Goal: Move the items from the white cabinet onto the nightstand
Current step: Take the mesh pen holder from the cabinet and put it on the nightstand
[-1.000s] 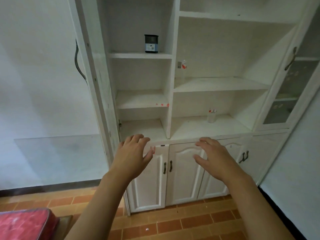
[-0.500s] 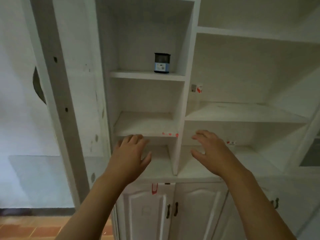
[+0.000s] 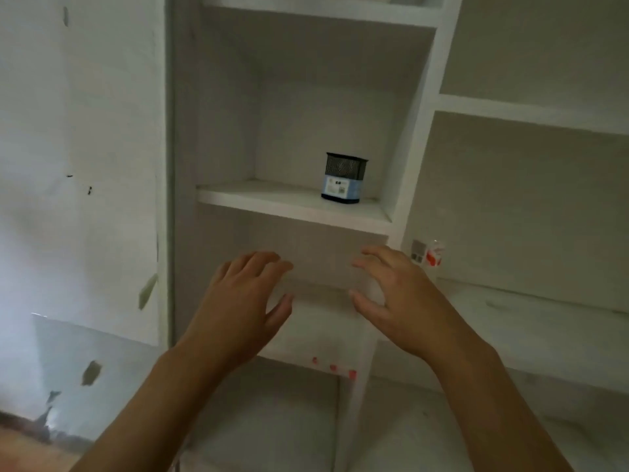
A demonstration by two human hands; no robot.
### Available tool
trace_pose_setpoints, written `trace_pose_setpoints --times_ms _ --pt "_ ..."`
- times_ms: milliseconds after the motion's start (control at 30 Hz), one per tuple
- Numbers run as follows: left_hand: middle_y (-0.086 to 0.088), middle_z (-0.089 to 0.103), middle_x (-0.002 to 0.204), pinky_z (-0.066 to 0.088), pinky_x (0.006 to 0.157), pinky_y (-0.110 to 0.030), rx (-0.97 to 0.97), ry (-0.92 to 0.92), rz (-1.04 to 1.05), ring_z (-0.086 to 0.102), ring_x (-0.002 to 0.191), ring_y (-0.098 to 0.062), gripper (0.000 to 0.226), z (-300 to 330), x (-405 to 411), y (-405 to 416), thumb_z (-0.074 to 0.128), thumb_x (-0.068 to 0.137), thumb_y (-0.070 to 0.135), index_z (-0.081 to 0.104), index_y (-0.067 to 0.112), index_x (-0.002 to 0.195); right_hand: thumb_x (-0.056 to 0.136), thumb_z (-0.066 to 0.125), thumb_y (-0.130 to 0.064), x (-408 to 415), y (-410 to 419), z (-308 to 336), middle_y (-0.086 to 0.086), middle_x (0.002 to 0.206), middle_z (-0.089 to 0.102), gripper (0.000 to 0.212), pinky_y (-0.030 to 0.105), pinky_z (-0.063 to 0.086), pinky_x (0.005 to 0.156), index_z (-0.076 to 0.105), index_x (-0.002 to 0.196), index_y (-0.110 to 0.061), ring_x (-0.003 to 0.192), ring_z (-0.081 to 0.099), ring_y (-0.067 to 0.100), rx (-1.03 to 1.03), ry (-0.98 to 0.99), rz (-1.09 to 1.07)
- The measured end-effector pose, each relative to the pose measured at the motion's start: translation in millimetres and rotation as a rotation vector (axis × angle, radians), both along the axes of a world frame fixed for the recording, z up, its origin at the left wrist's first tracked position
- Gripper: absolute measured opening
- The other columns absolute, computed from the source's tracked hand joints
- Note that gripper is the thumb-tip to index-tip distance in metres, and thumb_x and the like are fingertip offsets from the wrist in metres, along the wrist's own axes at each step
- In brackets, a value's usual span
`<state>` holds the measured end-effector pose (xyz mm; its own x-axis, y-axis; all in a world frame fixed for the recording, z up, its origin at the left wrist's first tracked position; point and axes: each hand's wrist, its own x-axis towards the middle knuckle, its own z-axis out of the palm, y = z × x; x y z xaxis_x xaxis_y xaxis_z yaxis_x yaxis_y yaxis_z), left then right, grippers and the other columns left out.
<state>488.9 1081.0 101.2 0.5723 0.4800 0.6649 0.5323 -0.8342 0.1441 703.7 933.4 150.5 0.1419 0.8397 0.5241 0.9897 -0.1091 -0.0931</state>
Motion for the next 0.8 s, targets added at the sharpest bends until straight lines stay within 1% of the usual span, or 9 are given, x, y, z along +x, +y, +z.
trace_pose_setpoints --times_ms 100,267,367,433,533,600,667,700,800 --pt "0.005 0.053 0.145 0.037 0.113 -0.040 0.027 -0.038 0.006 0.044 0.136 -0.017 0.057 20.5 12.2 12.7 0.035 0.095 0.056 0.051 0.030 0.144 0.098 0.059 -0.046 13.1 21.6 19.6 -0.006 0.159 0.038 0.054 0.039 0.032 0.121 0.052 0.148 -0.027 0.146 0.031 0.010 0.057 -0.027 0.067" --pt "0.008 0.051 0.147 0.035 0.116 -0.039 0.055 -0.091 0.000 0.041 0.137 -0.013 0.059 51.2 24.1 34.4 0.033 0.096 0.057 0.050 0.031 0.146 0.099 0.060 -0.043 19.9 54.2 48.9 -0.008 0.160 0.034 0.055 0.033 0.029 0.121 0.049 0.150 -0.027 0.147 0.030 0.010 0.095 -0.055 0.109" --pt "0.008 0.053 0.143 0.038 0.114 -0.041 0.074 -0.127 -0.014 0.044 0.135 -0.013 0.056 66.9 31.3 46.0 0.035 0.096 0.055 0.053 0.031 0.143 0.098 0.059 -0.045 21.8 69.5 66.3 -0.007 0.159 0.036 0.056 0.036 0.033 0.120 0.049 0.150 -0.026 0.145 0.034 0.013 0.121 -0.072 0.111" --pt "0.007 0.055 0.141 0.040 0.113 -0.043 0.089 -0.142 -0.027 0.047 0.132 -0.015 0.055 75.6 37.0 55.2 0.037 0.095 0.054 0.055 0.030 0.141 0.099 0.058 -0.045 24.7 77.8 76.3 -0.007 0.160 0.035 0.056 0.037 0.033 0.120 0.048 0.151 -0.026 0.146 0.034 0.013 0.137 -0.097 0.093" --pt "0.008 0.054 0.141 0.042 0.111 -0.044 0.105 -0.160 -0.025 0.049 0.130 -0.015 0.056 88.4 44.9 70.1 0.034 0.096 0.056 0.054 0.031 0.142 0.100 0.057 -0.047 30.2 90.2 92.8 -0.009 0.159 0.036 0.054 0.037 0.035 0.120 0.048 0.150 -0.027 0.145 0.034 0.012 0.166 -0.124 0.071" --pt "0.008 0.052 0.144 0.042 0.111 -0.043 0.103 -0.175 -0.034 0.047 0.131 -0.014 0.059 98.1 51.6 78.9 0.031 0.095 0.058 0.052 0.032 0.143 0.100 0.058 -0.044 34.9 102.3 105.9 -0.007 0.155 0.040 0.053 0.038 0.037 0.117 0.049 0.149 -0.025 0.139 0.039 0.014 0.190 -0.140 0.055" --pt "0.009 0.049 0.146 0.041 0.112 -0.042 0.103 -0.168 -0.048 0.044 0.133 -0.014 0.062 108.4 61.8 87.9 0.028 0.094 0.060 0.050 0.032 0.145 0.102 0.055 -0.044 40.1 119.4 119.7 -0.004 0.155 0.041 0.053 0.038 0.035 0.117 0.047 0.150 -0.023 0.138 0.040 0.016 0.187 -0.188 0.010" --pt "0.009 0.048 0.146 0.040 0.113 -0.042 0.101 -0.154 -0.057 0.043 0.135 -0.014 0.061 113.9 67.8 93.8 0.029 0.095 0.060 0.049 0.032 0.146 0.102 0.053 -0.045 42.8 129.3 126.2 -0.003 0.156 0.040 0.054 0.039 0.034 0.117 0.045 0.151 -0.022 0.138 0.039 0.017 0.176 -0.217 -0.020" --pt "0.008 0.046 0.149 0.034 0.116 -0.041 0.063 -0.096 -0.048 0.039 0.138 -0.015 0.052 125.6 83.9 117.3 0.040 0.101 0.055 0.047 0.032 0.148 0.105 0.046 -0.048 50.0 157.5 145.2 0.000 0.159 0.037 0.056 0.043 0.031 0.118 0.041 0.154 -0.022 0.142 0.037 0.021 0.128 -0.282 -0.104"
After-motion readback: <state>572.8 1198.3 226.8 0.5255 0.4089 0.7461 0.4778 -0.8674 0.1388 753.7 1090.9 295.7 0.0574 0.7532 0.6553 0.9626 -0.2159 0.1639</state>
